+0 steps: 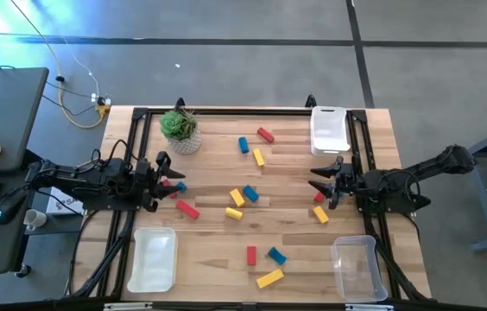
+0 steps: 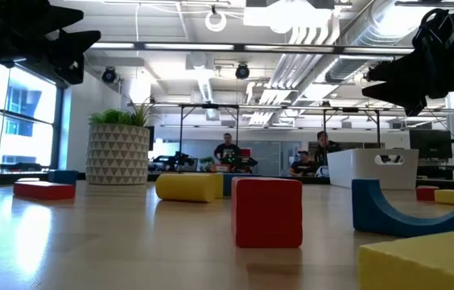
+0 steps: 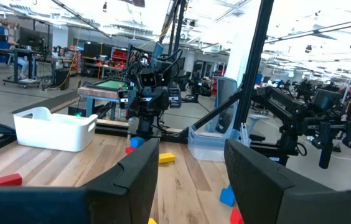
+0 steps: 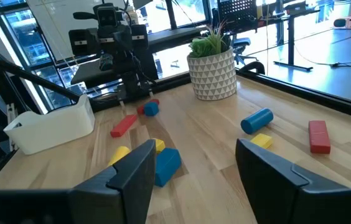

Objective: Sort & place blocks by color

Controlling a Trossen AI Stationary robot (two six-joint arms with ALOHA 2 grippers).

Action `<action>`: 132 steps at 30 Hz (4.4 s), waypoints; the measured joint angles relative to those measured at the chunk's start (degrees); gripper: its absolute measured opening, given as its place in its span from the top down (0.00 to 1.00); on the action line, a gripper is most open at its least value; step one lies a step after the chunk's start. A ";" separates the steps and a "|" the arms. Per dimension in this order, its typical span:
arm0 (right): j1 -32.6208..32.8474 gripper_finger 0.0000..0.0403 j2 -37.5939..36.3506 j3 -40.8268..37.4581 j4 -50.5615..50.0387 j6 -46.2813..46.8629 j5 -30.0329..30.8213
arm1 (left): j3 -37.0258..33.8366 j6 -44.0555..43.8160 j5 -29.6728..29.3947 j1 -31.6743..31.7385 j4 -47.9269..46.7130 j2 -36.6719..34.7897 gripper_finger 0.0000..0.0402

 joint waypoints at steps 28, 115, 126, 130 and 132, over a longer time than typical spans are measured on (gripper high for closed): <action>0.01 0.49 0.00 0.01 0.02 0.00 0.00 | -0.01 -0.01 0.01 0.00 0.00 0.00 0.58; 0.02 0.49 55.90 52.83 -76.23 65.93 -34.36 | -0.01 -3.90 -3.24 0.04 0.44 -0.01 0.58; 0.02 0.49 63.16 52.79 -77.30 60.33 -34.88 | 0.00 -4.53 -3.63 0.04 0.45 -0.02 0.58; 0.02 0.49 65.80 52.80 -76.62 56.88 -35.30 | -0.01 -4.53 -3.63 0.04 0.46 -0.02 0.58; 0.02 0.49 67.00 52.78 -76.24 55.34 -35.43 | 0.01 -4.53 -3.63 0.04 0.46 -0.02 0.58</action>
